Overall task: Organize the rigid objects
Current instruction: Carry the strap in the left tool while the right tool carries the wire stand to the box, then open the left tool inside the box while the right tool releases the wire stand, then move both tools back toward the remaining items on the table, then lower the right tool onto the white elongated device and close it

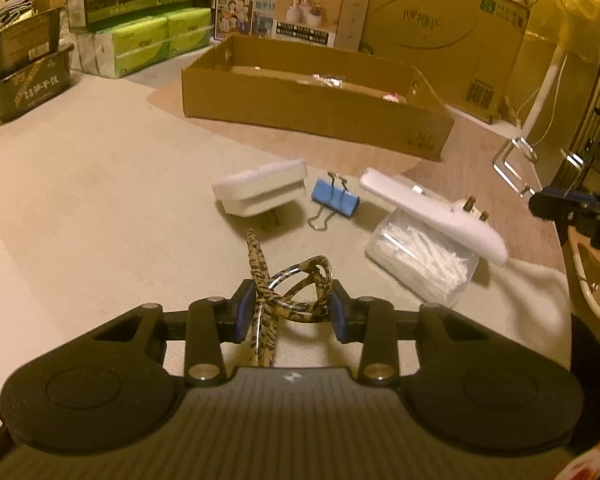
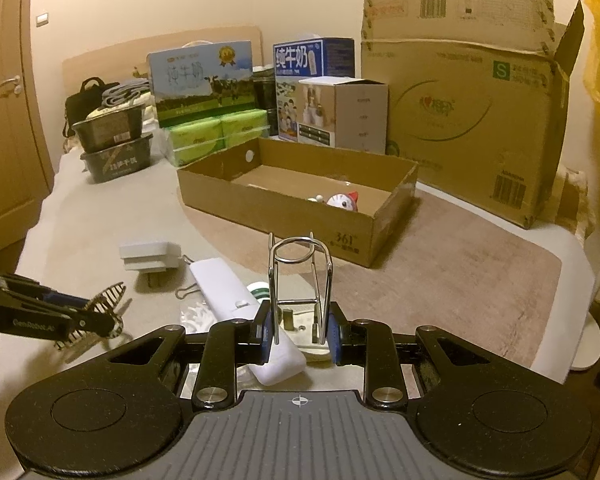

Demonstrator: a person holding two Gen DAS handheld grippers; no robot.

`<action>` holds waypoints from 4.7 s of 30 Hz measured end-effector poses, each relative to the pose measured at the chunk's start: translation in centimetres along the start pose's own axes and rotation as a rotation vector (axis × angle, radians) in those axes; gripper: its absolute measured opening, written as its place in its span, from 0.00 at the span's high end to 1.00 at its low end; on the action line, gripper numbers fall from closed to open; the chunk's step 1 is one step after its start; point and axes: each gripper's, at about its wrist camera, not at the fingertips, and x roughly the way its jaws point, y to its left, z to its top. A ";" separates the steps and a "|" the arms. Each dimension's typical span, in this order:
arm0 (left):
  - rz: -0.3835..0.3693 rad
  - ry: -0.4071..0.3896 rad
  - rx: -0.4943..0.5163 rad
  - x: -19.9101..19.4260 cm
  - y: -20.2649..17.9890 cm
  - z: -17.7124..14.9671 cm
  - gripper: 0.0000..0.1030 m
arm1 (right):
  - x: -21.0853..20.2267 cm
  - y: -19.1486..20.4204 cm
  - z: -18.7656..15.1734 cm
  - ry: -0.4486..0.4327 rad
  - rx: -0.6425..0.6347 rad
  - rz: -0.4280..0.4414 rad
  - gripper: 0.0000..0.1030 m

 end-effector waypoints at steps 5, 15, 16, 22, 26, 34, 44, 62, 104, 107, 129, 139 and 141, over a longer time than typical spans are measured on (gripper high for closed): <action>0.000 -0.034 -0.014 -0.9 0.2 1.2 0.66 | -0.1 0.2 0.5 -0.009 -0.004 0.004 0.74; -0.022 -0.107 0.026 -0.2 -0.3 7.3 0.66 | 2.2 -0.2 3.9 -0.032 0.018 0.034 0.74; -0.025 -0.112 0.033 0.1 -0.4 8.0 0.66 | 2.6 -0.4 4.4 -0.035 0.025 0.036 0.74; -0.047 -0.141 0.074 3.0 -0.8 13.3 0.66 | 6.2 -2.0 8.5 -0.056 0.057 0.047 0.74; -0.052 -0.155 0.092 5.2 -0.4 16.9 0.66 | 9.1 -3.1 11.1 -0.054 0.071 0.050 0.74; -0.054 -0.150 0.102 10.4 0.7 22.5 0.66 | 15.5 -4.6 14.3 -0.006 0.088 0.049 0.74; -0.032 -0.099 0.088 15.9 1.9 24.0 0.67 | 21.0 -5.3 14.4 0.070 0.123 0.055 0.74; -0.006 -0.142 0.043 12.6 4.0 22.3 0.66 | 22.1 -4.7 14.7 0.071 0.140 0.055 0.74; 0.080 -0.136 -0.065 -2.9 1.4 4.7 0.36 | 0.3 0.2 3.2 -0.016 0.088 0.002 0.31; 0.080 -0.125 -0.055 -3.2 1.1 3.8 0.36 | -0.1 0.3 2.2 -0.002 0.085 0.000 0.31; 0.051 -0.067 0.002 -1.6 -1.0 1.7 0.34 | 1.3 0.0 -0.2 0.078 0.024 0.070 0.31; 0.051 -0.039 0.002 -0.1 -0.6 1.8 0.34 | 5.4 0.5 0.7 0.149 -0.083 0.140 0.50; 0.053 -0.035 0.002 0.2 -0.6 1.8 0.34 | 6.3 0.5 0.9 0.167 -0.092 0.160 0.53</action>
